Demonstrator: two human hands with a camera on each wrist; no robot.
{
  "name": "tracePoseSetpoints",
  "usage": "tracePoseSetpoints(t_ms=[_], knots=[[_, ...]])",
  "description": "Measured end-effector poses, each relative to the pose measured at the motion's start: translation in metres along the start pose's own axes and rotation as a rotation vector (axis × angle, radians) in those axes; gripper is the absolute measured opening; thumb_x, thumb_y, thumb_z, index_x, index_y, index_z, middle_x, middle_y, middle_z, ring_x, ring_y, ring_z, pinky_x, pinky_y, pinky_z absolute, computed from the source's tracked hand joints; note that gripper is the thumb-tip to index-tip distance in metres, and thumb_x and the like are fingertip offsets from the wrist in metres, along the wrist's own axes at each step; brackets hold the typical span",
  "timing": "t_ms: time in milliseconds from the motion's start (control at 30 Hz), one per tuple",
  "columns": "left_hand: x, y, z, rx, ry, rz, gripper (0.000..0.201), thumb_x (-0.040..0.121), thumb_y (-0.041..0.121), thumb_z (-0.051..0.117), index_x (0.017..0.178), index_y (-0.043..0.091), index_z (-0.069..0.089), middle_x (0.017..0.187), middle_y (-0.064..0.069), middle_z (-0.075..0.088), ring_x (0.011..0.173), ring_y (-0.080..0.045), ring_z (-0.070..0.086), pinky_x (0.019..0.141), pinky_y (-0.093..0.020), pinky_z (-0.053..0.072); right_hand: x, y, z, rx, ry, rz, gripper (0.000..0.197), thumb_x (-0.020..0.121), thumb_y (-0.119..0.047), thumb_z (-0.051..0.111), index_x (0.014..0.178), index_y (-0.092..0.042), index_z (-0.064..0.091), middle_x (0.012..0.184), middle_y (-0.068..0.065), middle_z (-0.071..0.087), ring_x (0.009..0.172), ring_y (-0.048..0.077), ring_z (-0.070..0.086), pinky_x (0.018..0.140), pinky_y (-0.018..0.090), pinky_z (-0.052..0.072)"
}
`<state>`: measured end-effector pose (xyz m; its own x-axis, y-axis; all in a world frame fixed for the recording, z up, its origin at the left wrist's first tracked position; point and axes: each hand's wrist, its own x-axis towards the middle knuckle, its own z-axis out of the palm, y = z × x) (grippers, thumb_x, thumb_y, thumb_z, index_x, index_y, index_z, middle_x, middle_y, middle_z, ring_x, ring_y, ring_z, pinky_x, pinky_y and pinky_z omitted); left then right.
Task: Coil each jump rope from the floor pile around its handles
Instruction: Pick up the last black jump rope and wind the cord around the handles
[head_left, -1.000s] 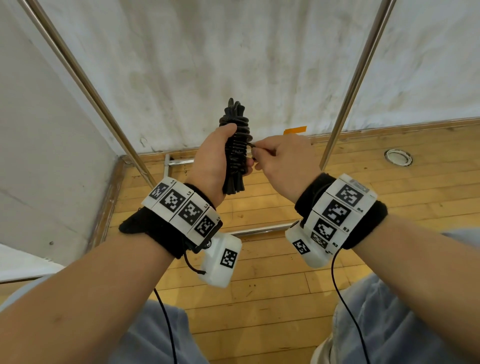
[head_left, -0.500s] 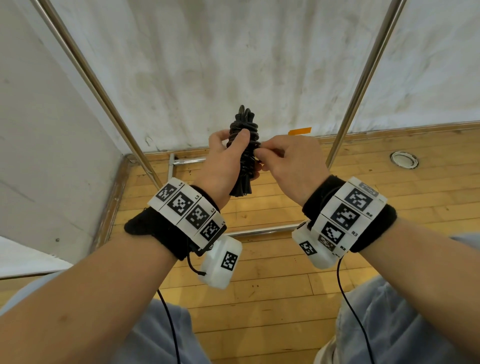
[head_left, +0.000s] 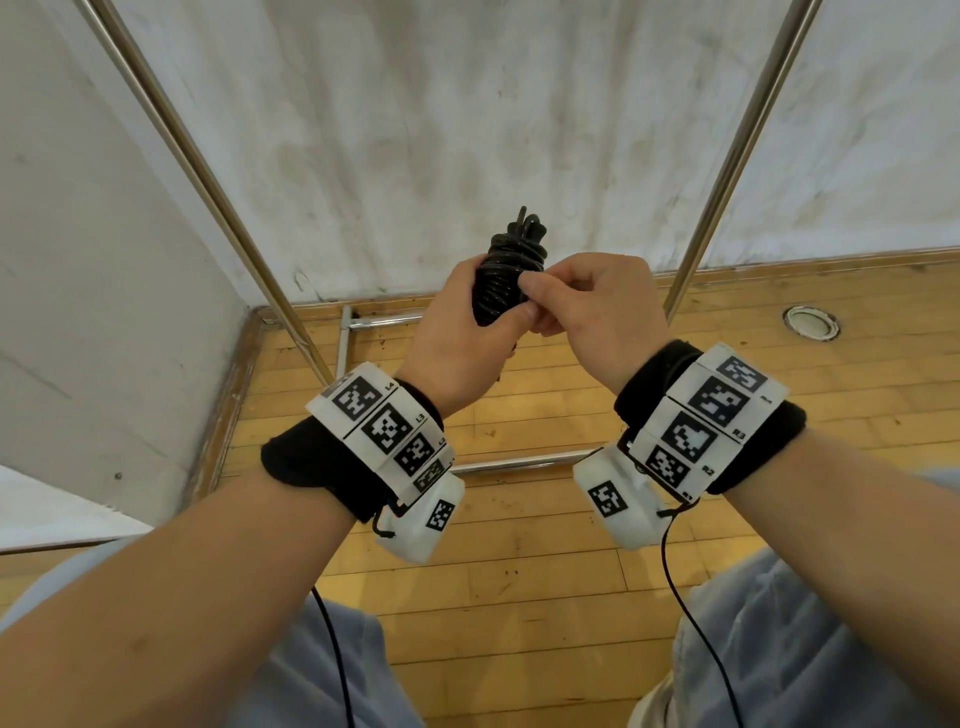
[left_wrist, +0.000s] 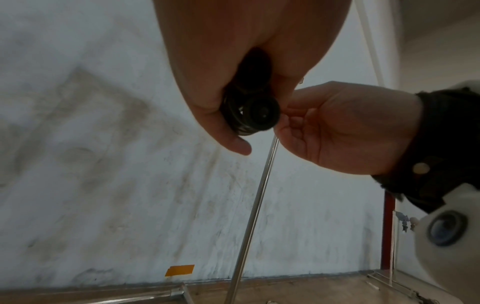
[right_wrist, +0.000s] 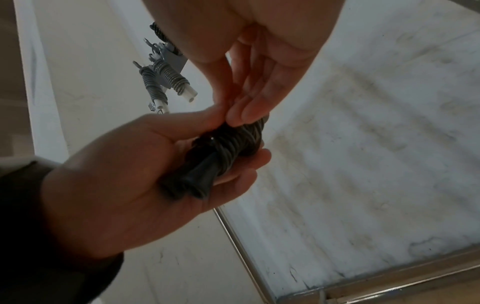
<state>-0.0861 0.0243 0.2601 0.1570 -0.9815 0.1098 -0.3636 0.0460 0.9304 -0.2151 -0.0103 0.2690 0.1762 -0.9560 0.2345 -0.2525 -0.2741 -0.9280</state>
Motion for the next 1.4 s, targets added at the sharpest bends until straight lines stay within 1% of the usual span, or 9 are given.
tracePoseSetpoints(t_ms=[133,267,400,500,600,767,900,1167,1400], knots=[[0.001,0.005,-0.002,-0.008,0.03,0.024,0.033,0.093,0.025,0.058,0.124,0.018,0.048,0.089,0.008,0.062,0.064,-0.008,0.064,0.06,-0.045,0.057,-0.001,0.003,0.002,-0.083,0.065,-0.108,0.014,0.086,-0.019,0.061,0.077,-0.029,0.059,0.078,-0.007,0.066,0.072,0.007,0.064,0.068,0.017,0.053],[0.003,0.006,-0.003,0.022,0.071,0.075,0.033,0.092,0.026,0.059,0.124,0.021,0.05,0.107,-0.002,0.057,0.064,-0.008,0.065,0.049,-0.021,0.052,-0.002,0.007,0.004,-0.186,0.099,-0.245,0.016,0.084,-0.013,0.063,0.088,-0.026,0.054,0.096,-0.006,0.057,0.08,0.003,0.062,0.065,0.005,0.046],[0.004,0.002,-0.001,0.089,0.084,0.096,0.048,0.089,0.029,0.063,0.133,0.02,0.045,0.119,-0.004,0.055,0.081,-0.011,0.064,0.061,-0.015,0.05,0.003,0.007,0.0,-0.275,0.135,-0.349,0.006,0.084,-0.011,0.063,0.089,-0.012,0.066,0.09,-0.007,0.055,0.078,0.012,0.062,0.071,0.019,0.053],[0.001,0.001,-0.001,0.072,0.144,0.083,0.043,0.087,0.031,0.065,0.121,0.03,0.039,0.102,0.012,0.056,0.083,-0.008,0.064,0.062,-0.02,0.05,0.005,0.007,0.0,-0.329,0.129,-0.413,0.011,0.084,-0.009,0.063,0.092,-0.005,0.069,0.092,0.001,0.059,0.08,0.019,0.063,0.073,0.034,0.056],[0.0,0.002,-0.001,0.094,0.147,0.13,0.035,0.088,0.03,0.064,0.109,0.036,0.036,0.093,0.015,0.055,0.076,-0.007,0.063,0.051,-0.014,0.044,0.005,0.007,0.0,-0.36,0.112,-0.434,0.013,0.084,-0.007,0.062,0.095,-0.004,0.069,0.095,0.005,0.061,0.081,0.02,0.063,0.074,0.036,0.056],[0.0,0.002,-0.003,0.134,0.082,0.188,0.028,0.09,0.023,0.061,0.105,0.033,0.04,0.09,0.013,0.057,0.073,-0.008,0.061,0.053,-0.013,0.044,0.007,0.004,-0.004,-0.401,0.056,-0.422,0.009,0.08,-0.005,0.063,0.087,-0.006,0.067,0.085,-0.002,0.056,0.074,0.016,0.059,0.071,0.035,0.054],[0.004,0.002,-0.006,0.203,0.017,0.233,0.022,0.091,0.017,0.058,0.102,0.026,0.042,0.096,-0.002,0.059,0.082,-0.019,0.059,0.067,-0.027,0.049,0.002,0.002,-0.005,-0.442,0.007,-0.453,0.007,0.079,-0.005,0.061,0.085,-0.006,0.065,0.083,-0.002,0.053,0.072,0.016,0.056,0.07,0.035,0.053],[0.002,0.006,-0.009,0.208,-0.003,0.24,0.018,0.094,0.015,0.054,0.097,0.029,0.043,0.088,0.004,0.06,0.07,-0.014,0.06,0.058,-0.025,0.05,-0.004,0.003,-0.005,-0.443,0.014,-0.498,0.008,0.081,-0.006,0.06,0.088,-0.005,0.063,0.09,0.001,0.054,0.072,0.016,0.058,0.069,0.034,0.054],[0.0,0.015,-0.016,-0.019,-0.034,0.14,0.021,0.095,0.01,0.052,0.091,0.029,0.045,0.093,-0.012,0.063,0.07,-0.028,0.063,0.065,-0.051,0.056,0.001,0.002,-0.004,-0.341,0.074,-0.521,0.013,0.082,-0.005,0.06,0.092,-0.005,0.068,0.093,0.006,0.057,0.073,0.02,0.062,0.066,0.027,0.056]])
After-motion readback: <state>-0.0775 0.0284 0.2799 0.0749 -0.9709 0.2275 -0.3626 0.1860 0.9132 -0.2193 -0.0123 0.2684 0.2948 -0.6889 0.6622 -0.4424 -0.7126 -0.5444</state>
